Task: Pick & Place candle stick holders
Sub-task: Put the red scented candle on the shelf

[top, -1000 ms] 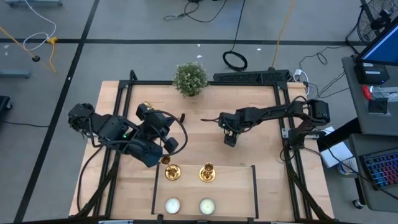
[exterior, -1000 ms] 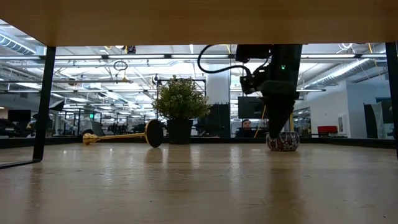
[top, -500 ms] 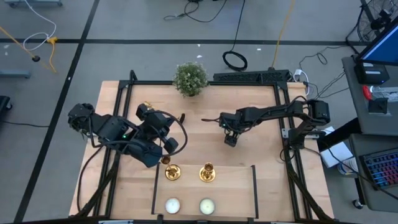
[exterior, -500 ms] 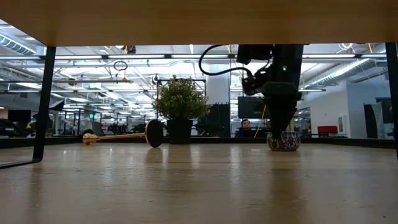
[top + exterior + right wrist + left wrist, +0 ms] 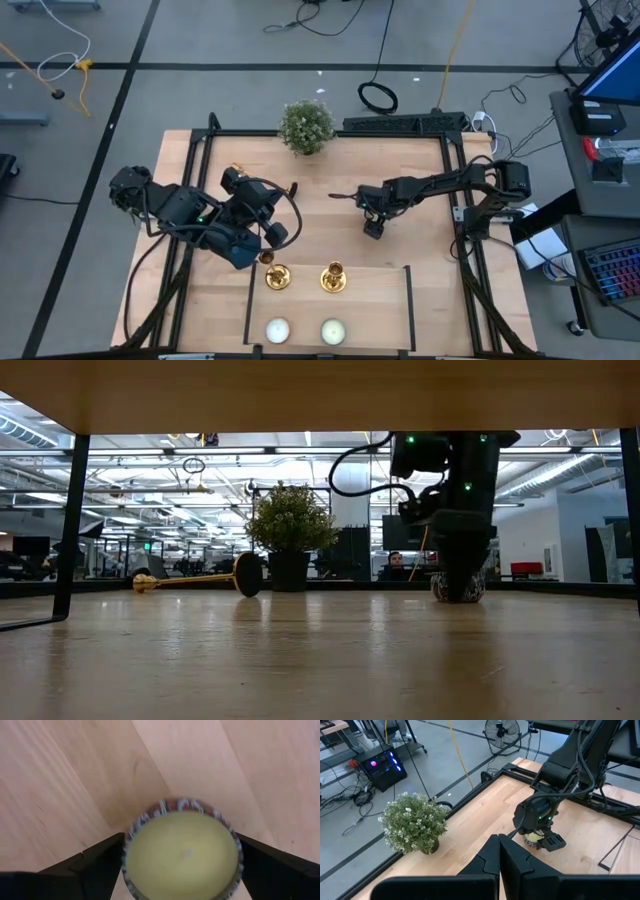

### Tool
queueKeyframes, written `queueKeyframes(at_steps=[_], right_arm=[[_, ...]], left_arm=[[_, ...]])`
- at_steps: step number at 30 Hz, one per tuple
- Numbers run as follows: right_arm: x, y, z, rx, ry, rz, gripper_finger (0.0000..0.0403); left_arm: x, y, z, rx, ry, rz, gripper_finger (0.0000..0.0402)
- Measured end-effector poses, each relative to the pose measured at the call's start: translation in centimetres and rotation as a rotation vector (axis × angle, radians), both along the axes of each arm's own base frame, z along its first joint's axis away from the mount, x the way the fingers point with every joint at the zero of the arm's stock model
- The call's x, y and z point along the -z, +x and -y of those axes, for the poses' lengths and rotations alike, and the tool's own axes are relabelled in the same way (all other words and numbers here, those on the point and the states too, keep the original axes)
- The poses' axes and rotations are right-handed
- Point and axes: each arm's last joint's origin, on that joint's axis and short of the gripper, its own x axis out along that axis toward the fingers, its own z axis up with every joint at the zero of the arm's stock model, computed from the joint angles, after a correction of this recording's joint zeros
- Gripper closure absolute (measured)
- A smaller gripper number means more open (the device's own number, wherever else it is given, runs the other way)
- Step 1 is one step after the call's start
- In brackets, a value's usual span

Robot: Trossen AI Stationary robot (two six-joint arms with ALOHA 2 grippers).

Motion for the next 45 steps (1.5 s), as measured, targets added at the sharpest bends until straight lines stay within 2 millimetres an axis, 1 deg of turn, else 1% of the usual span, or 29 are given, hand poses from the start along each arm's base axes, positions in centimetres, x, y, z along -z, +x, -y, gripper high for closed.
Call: queueKeyframes(at_steps=[5, 13, 16, 21, 24, 27, 30, 34, 38, 40, 42, 45], right_arm=[[-0.1, 0.5, 0.1, 0.000, -0.008, 0.057, 0.0061], [-0.1, 0.4, 0.1, 0.000, -0.005, 0.043, 0.0064], [0.0, 0.1, 0.0, 0.013, 0.002, 0.012, 0.0077], [0.0, -0.1, 0.3, 0.069, 0.014, -0.003, 0.0112], [-0.4, -0.2, 0.3, 0.088, 0.018, 0.011, 0.0113], [-1.1, 0.2, 0.4, 0.093, 0.026, 0.041, 0.0113], [-2.8, 0.5, 0.3, 0.097, 0.067, 0.094, 0.0112], [-6.0, 0.8, 0.2, 0.112, 0.091, 0.181, 0.0107], [-10.4, 0.5, 0.2, 0.135, 0.091, 0.274, 0.0111], [-12.9, 0.2, 0.1, 0.150, 0.092, 0.364, 0.0111], [-15.1, -0.4, -0.1, 0.168, 0.102, 0.427, 0.0111], [-18.8, -1.3, -0.8, 0.202, 0.128, 0.591, 0.0111]], left_arm=[[0.0, 0.0, 0.0, -0.003, -0.006, 0.006, 0.0401], [0.0, 0.0, 0.0, -0.003, -0.007, 0.007, 0.0401], [0.0, 0.0, 0.0, -0.003, -0.007, 0.007, 0.0401], [0.0, 0.0, 0.0, -0.002, -0.004, 0.005, 0.0401], [0.0, 0.0, -0.1, -0.005, -0.004, 0.004, 0.0401], [0.0, 0.0, -0.1, -0.004, -0.004, 0.004, 0.0401], [0.0, 0.0, -0.1, -0.006, -0.004, 0.001, 0.0401], [0.0, 0.0, 0.0, 0.000, -0.005, -0.003, 0.0401], [0.1, -0.3, 0.3, 0.021, 0.004, -0.020, 0.0401], [0.1, -0.6, 0.4, 0.031, 0.014, -0.039, 0.0401], [0.0, -1.0, 0.4, 0.040, 0.017, -0.048, 0.0401], [-0.7, -2.3, 0.2, 0.042, 0.008, -0.036, 0.0401]])
